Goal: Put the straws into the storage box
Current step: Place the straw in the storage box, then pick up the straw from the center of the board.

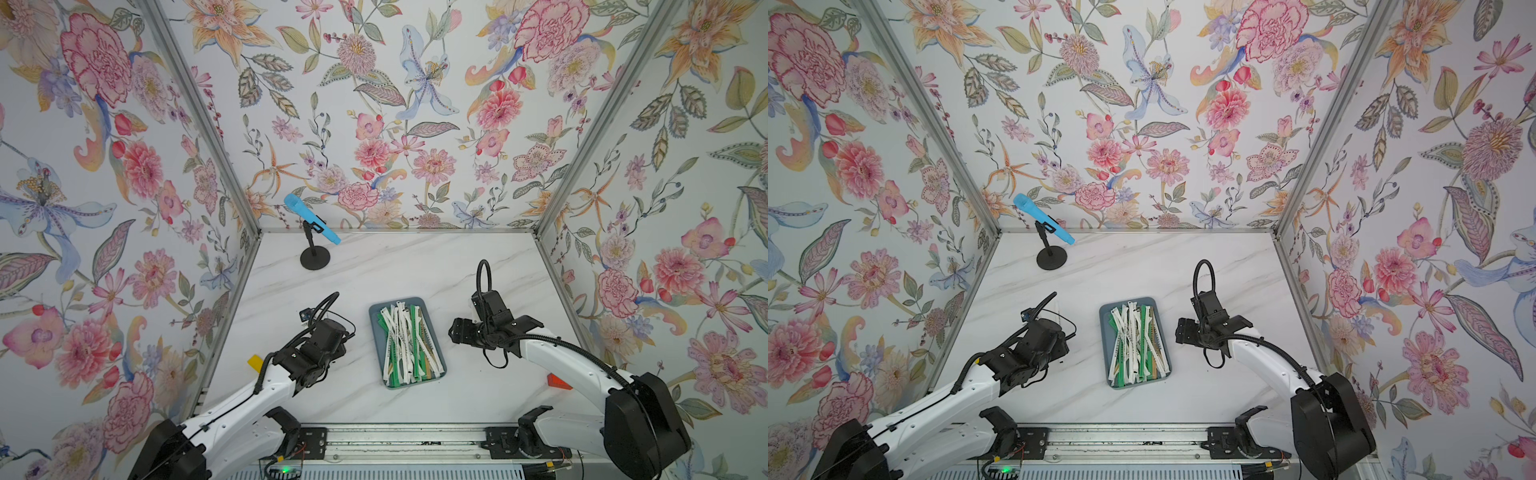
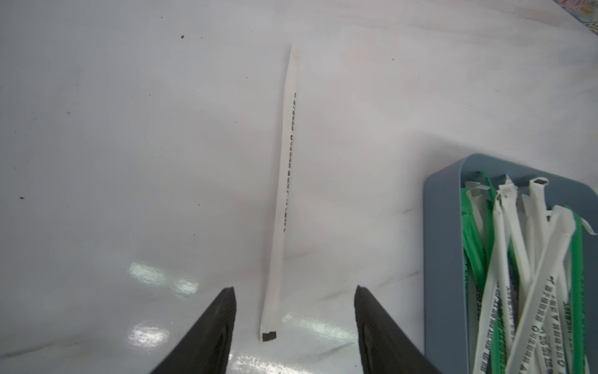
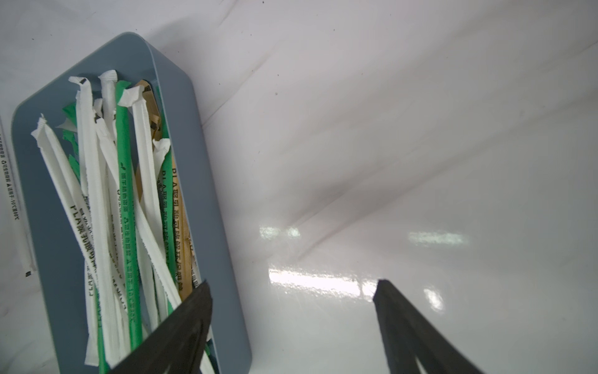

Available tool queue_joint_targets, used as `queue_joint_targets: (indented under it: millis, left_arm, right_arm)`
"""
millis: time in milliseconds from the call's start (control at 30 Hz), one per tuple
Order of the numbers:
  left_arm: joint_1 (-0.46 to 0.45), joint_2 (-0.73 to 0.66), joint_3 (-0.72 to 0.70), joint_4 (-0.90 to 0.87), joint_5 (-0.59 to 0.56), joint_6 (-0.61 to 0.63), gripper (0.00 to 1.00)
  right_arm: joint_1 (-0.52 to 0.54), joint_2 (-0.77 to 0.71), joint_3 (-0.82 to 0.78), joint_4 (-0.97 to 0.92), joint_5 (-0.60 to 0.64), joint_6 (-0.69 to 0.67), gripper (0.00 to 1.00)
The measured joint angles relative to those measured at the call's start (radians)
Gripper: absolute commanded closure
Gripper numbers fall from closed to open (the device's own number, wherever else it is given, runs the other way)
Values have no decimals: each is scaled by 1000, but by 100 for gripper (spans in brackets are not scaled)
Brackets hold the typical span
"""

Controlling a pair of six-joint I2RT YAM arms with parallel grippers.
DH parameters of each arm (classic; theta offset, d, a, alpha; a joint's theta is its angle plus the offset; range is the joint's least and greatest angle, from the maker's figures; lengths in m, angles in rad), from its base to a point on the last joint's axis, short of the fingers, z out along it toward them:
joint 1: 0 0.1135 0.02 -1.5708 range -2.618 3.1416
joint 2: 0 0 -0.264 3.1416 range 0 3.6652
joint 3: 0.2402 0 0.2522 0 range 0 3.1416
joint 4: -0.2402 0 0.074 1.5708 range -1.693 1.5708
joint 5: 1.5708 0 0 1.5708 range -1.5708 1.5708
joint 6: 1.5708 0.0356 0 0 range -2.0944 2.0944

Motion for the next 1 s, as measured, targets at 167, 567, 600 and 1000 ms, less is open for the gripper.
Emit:
queue_joint_targets:
  millis: [167, 567, 600, 1000]
  left_arm:
    - [69, 62, -22, 43, 32, 83, 44]
    - [103, 256, -23, 178, 93, 223, 70]
    - [104, 273, -21, 182, 82, 229, 75]
    - [105, 296, -20, 224, 51, 249, 100]
  right_arm:
    - [0, 0, 0, 0, 0, 0, 19]
    - [0, 0, 0, 0, 0, 0, 19]
    - [0, 0, 0, 0, 0, 0, 19]
    - [-2, -6, 0, 0, 8, 0, 19]
